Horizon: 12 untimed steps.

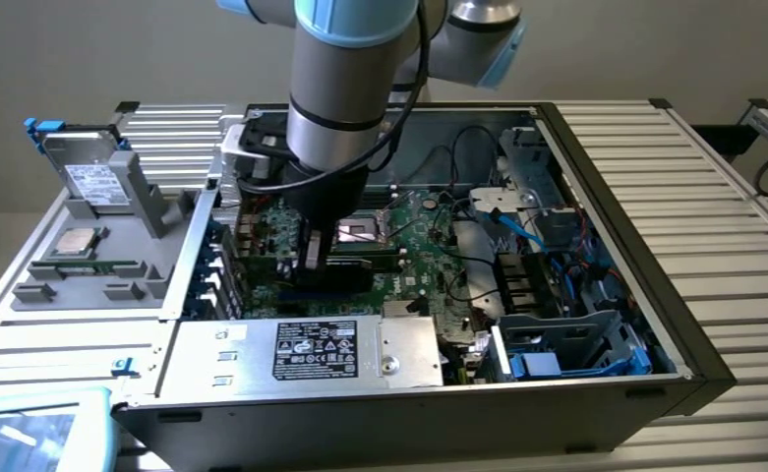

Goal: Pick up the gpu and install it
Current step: 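Insert the gpu into the slot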

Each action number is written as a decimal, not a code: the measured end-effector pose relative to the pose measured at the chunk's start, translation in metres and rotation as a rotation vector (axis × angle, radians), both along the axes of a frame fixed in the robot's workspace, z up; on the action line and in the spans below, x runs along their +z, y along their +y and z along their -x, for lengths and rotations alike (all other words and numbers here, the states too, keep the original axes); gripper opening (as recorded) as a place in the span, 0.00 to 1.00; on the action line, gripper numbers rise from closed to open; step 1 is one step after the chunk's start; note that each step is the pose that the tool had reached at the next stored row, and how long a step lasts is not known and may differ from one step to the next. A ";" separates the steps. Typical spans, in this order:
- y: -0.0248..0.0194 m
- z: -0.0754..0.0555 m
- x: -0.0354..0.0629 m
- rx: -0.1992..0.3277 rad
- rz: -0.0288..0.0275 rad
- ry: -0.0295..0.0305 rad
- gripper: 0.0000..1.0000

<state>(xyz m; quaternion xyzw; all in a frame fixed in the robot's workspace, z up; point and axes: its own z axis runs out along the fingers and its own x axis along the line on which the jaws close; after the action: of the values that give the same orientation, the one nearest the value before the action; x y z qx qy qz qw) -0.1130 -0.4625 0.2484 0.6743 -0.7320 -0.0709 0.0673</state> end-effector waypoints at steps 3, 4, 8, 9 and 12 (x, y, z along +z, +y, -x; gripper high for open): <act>0.0001 0.000 -0.0004 0.002 -0.0001 0.0000 0.28; 0.0005 0.001 -0.0005 0.003 -0.0003 0.0000 0.28; 0.0013 0.002 -0.0006 0.011 -0.0003 -0.0001 0.28; 0.0014 0.002 -0.0010 0.012 -0.0004 -0.0002 0.28; 0.0014 0.003 -0.0022 0.016 -0.0005 -0.0001 0.28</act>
<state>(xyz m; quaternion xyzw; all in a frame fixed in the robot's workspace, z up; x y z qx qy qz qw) -0.1162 -0.4610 0.2462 0.6800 -0.7267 -0.0705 0.0676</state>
